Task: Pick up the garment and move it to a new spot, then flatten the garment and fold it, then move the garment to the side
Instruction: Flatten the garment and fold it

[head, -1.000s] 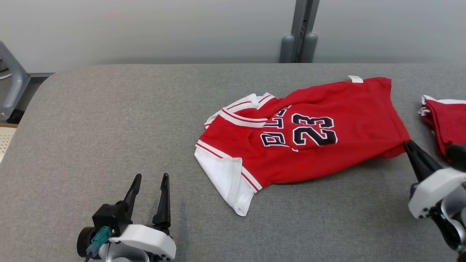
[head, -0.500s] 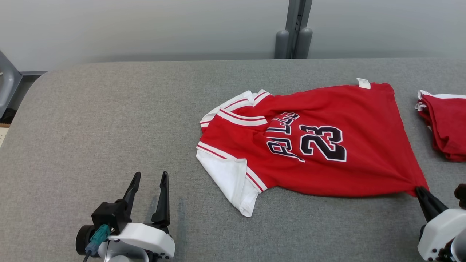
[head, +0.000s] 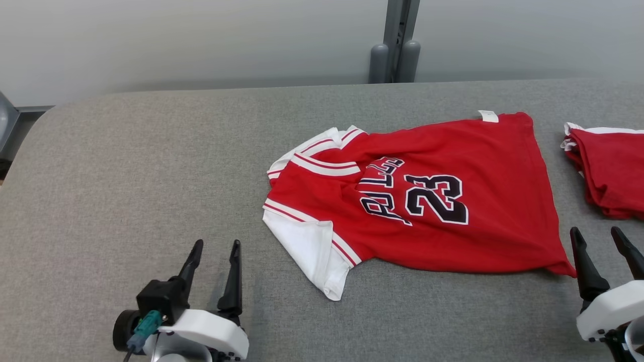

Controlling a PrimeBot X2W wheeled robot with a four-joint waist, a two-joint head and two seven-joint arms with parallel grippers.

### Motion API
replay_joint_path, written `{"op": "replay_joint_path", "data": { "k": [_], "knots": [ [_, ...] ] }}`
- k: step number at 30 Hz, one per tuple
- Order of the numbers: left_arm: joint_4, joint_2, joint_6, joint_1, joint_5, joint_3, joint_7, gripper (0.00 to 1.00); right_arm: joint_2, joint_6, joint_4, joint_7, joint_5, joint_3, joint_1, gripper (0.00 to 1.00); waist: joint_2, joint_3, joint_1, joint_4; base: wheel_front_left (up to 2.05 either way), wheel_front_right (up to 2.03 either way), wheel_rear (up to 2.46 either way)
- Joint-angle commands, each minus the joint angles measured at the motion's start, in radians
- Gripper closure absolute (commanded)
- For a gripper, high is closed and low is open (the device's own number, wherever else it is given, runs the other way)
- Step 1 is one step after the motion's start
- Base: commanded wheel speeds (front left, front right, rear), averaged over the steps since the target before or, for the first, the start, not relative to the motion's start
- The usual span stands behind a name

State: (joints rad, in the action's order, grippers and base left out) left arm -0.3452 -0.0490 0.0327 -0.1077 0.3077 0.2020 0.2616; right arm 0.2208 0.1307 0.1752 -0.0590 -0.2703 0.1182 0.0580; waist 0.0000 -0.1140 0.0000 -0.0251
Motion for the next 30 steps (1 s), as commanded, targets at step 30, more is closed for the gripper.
{"op": "replay_joint_path", "data": {
  "k": [30],
  "knots": [
    [-0.501,-0.004,-0.015,-0.372,0.107,0.466,-0.004,0.0,-0.114,0.0,0.072,0.129,0.046,-0.054,0.088,0.0,0.0,-0.019,0.0,0.155,0.0,0.0,0.0]
  ]
}}
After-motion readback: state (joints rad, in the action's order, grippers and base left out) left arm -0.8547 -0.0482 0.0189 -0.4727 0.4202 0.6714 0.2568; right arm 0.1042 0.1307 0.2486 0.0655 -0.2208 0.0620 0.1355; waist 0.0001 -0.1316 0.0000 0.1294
